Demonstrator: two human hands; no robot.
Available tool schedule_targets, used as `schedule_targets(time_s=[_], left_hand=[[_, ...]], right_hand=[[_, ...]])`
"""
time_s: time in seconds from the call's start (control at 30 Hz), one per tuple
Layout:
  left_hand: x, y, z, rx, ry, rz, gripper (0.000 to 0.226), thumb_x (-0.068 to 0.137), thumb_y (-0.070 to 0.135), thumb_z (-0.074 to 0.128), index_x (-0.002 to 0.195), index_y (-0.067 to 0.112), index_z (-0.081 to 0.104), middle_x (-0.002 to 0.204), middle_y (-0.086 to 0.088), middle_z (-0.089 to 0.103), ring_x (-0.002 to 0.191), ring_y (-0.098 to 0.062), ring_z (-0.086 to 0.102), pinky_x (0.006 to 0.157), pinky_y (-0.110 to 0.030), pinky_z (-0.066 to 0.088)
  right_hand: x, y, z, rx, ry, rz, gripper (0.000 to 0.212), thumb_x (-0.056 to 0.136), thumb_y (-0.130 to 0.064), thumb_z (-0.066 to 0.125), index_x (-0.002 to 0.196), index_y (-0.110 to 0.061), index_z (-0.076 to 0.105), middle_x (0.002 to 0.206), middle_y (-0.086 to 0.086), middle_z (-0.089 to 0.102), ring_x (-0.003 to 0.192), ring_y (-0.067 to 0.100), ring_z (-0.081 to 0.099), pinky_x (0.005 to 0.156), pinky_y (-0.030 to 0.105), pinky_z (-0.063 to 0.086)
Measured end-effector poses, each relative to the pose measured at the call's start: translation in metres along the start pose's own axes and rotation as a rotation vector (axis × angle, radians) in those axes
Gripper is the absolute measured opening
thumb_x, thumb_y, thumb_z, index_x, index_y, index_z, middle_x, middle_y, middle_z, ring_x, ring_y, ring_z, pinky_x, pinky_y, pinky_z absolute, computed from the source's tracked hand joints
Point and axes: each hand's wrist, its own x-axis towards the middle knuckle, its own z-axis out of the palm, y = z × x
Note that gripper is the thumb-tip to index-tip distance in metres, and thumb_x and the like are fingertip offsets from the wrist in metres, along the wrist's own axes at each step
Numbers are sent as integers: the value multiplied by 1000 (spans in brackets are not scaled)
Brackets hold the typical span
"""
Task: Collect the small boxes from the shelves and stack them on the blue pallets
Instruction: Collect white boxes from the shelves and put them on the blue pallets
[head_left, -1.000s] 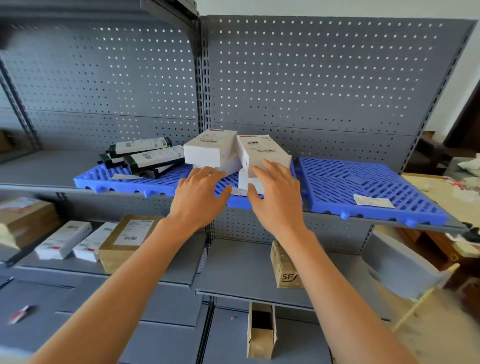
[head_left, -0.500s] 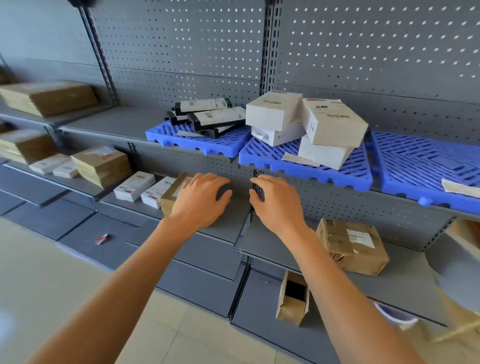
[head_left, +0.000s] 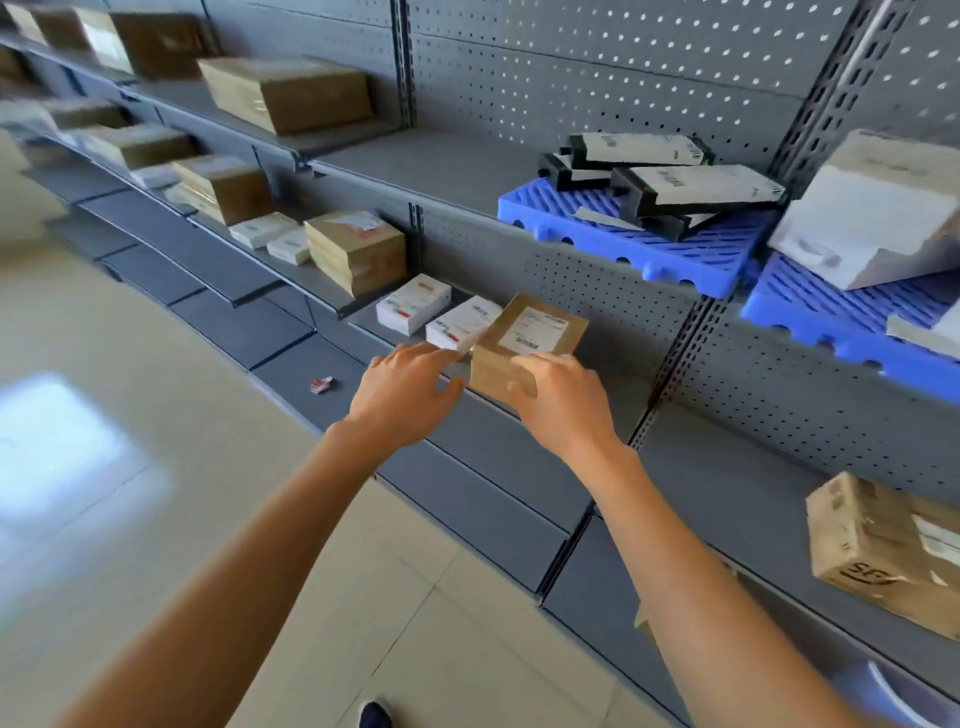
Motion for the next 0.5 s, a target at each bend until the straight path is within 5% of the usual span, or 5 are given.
schedule_targets(time_s=[0.1,0.23,0.5], left_hand=[[9,-54,-6,17,-23,-38,45,101,50,47,142,31,52,147,5,53,137,-22,46,110,-50,41],[22,-114,-19,21,-19,-24,45,102,48,47,143,31,52,146,5,53,136,-21,46,107,-46,42],[50,-197,-40,-20,6,-3,43,102,45,48,140,27,56,143,1,57,131,-24,52,102,-46,48]], right_hand=[[30,-41,26,9,-37,-26,18,96,-30,56,105,-18,65,104,-2,69,99,29,61,77,38,49],[67,-90,53,10,-40,-28,38,98,-34,56,132,-19,61,127,-2,66,116,25,56,89,39,50],[116,-148,94,69,-65,36,43,98,-32,58,138,-16,58,134,4,63,127,28,52,97,49,51]])
